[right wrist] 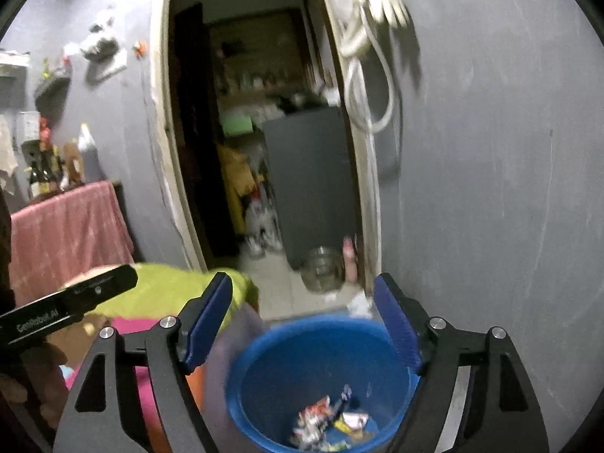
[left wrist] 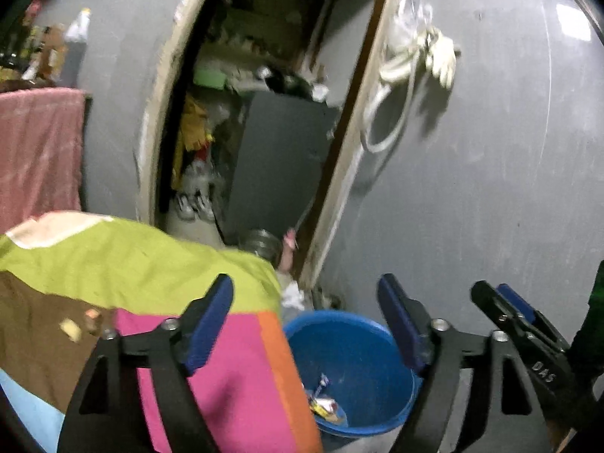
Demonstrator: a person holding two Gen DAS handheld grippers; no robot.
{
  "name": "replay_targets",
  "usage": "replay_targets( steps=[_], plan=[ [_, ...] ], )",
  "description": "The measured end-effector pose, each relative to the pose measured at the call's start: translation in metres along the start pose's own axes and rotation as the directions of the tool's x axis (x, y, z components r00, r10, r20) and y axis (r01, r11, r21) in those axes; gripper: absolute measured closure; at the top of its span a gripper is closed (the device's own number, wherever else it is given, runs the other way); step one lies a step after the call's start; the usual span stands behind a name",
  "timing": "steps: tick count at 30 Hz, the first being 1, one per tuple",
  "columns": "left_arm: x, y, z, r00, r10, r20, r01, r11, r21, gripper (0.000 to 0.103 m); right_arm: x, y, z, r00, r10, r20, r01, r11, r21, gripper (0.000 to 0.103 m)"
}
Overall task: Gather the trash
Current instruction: 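Move both open tools back over the last brown scraps on the blanket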
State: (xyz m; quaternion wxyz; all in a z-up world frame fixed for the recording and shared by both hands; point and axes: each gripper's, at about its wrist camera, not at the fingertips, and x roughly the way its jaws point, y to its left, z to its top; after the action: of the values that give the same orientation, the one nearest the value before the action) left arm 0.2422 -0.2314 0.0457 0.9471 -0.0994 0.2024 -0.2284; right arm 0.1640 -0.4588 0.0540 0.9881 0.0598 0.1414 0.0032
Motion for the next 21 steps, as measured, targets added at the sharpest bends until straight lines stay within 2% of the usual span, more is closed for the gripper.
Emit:
replay_targets(
  steps=[2,4,6,8,12,15,21],
  plan=[
    [-0.016,0.009,0.01,0.999,0.013,0.036,-0.014,1.0,0.004,0.018,-0.011,0.015,0.011,0.999,0.017,0.047,-0.016,1.0,-0.014,0.015],
    [-0.034,0.017,0.017,0.997,0.033,0.076,-0.034,0.999,0.013,0.016,-0.017,0.028,0.018,0.996,0.03,0.079,-0.029,0.999,-0.024,0.007],
    [-0.052,0.027,0.022,0.992,0.054,0.114,-0.057,0.998,0.026,0.004,-0.023,0.041,0.023,0.993,0.048,0.112,-0.045,0.998,-0.032,0.0],
    [-0.072,0.035,0.024,0.984,0.076,0.16,-0.08,0.997,0.019,0.002,-0.03,0.058,0.028,0.986,0.069,0.154,-0.063,0.997,-0.045,0.0],
    [-0.102,0.056,0.031,0.974,0.1,0.201,-0.105,0.994,0.012,0.002,-0.038,0.085,0.031,0.974,0.11,0.199,-0.097,0.993,-0.071,0.0],
    [-0.122,0.074,0.032,0.968,0.121,0.219,-0.128,0.992,0.02,0.002,-0.045,0.107,0.031,0.957,0.155,0.245,-0.134,0.986,-0.099,0.0],
    [-0.146,0.111,0.022,0.949,0.207,0.236,-0.216,0.976,0.012,0.002,-0.046,0.147,0.025,0.929,0.222,0.297,-0.183,0.971,-0.154,0.0]
  ],
)
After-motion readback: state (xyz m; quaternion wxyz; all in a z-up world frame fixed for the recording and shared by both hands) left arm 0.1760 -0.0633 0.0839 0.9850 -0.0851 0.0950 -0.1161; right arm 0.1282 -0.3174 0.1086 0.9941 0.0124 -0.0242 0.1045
